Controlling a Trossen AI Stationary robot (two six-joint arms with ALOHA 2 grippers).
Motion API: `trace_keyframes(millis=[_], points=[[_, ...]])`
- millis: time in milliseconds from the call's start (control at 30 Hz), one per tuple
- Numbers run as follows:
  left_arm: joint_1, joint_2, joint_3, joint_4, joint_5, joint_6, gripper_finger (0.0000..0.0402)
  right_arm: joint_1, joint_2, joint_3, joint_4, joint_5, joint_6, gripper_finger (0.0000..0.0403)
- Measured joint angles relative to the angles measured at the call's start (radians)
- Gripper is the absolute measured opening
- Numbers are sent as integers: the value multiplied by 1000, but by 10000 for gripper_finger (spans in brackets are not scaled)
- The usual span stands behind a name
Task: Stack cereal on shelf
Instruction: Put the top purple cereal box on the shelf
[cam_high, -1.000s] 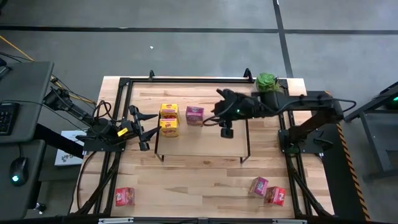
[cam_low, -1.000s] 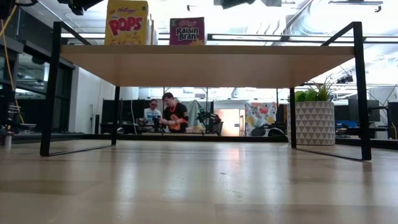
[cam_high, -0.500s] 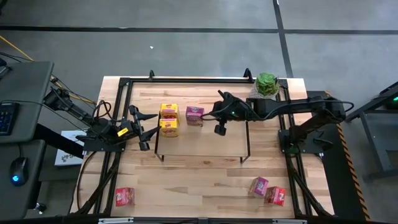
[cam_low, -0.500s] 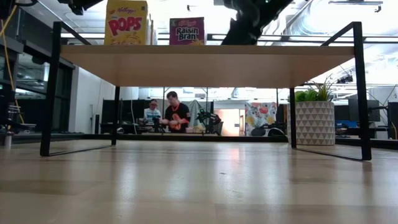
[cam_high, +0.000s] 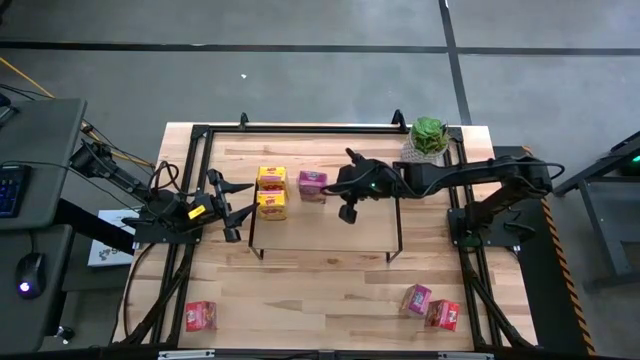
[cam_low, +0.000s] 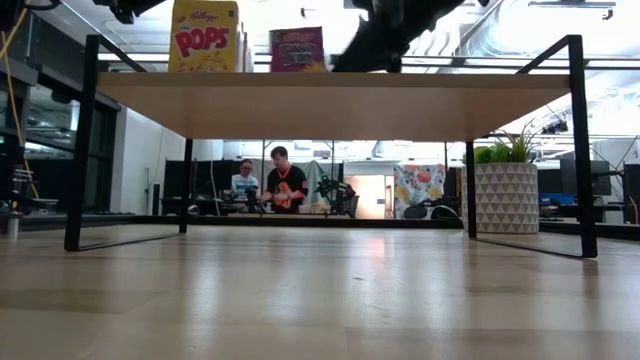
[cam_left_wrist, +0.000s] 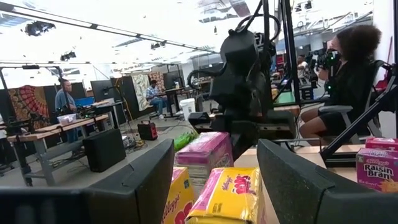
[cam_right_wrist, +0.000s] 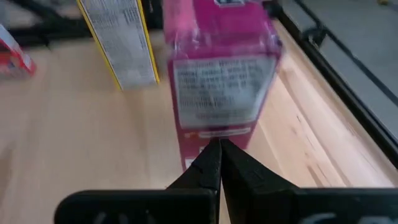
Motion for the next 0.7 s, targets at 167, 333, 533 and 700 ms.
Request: trace_keyframes(millis=[167,333,533,700], points=[[0,0,0,3,4,0,220,-1,4,0,42,-17,-2,0],[0,0,0,3,4,5,220,-1,4,0,65,-17,-9,0],[0,0,0,2,4,0,220,-7,5,0,64,-5,-17,0],[0,0,0,2,5,0,220,-21,5,0,91,-5,-13,0]])
